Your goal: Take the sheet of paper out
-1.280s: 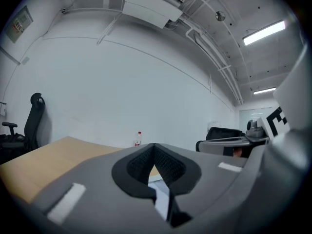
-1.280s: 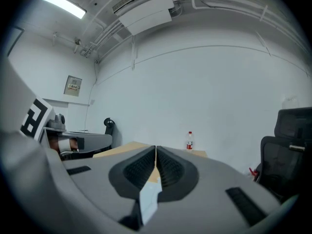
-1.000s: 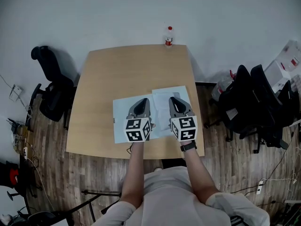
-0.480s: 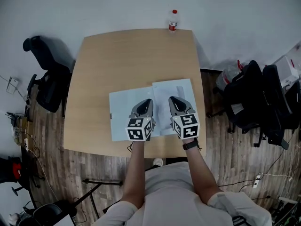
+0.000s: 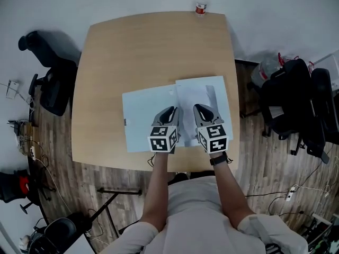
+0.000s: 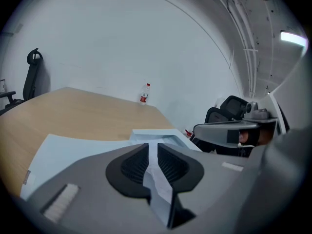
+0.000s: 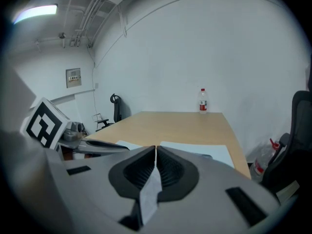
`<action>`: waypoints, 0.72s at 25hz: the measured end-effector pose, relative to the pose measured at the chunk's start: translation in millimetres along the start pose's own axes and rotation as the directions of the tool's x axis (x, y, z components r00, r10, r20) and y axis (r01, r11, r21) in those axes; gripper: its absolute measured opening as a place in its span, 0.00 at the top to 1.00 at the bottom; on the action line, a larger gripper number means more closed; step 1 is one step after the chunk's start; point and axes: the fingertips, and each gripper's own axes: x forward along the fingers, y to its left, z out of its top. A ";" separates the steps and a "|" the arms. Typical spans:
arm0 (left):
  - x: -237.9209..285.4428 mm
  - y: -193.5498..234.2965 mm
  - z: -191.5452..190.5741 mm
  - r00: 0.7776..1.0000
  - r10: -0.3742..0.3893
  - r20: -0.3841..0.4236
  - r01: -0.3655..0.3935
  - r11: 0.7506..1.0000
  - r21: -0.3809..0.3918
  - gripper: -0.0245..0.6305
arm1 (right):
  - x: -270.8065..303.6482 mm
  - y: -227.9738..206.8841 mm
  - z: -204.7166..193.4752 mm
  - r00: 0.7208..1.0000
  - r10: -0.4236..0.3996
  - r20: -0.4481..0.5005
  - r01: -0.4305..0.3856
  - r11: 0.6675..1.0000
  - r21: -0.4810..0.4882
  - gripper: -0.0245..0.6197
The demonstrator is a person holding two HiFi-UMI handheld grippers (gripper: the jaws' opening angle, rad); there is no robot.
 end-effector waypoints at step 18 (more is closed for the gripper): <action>42.8 0.8 -61.1 0.977 -0.098 -0.189 0.082 0.993 -0.087 0.70 | 22.0 -31.2 -35.2 0.997 -0.013 -0.070 0.019 0.996 0.091 0.94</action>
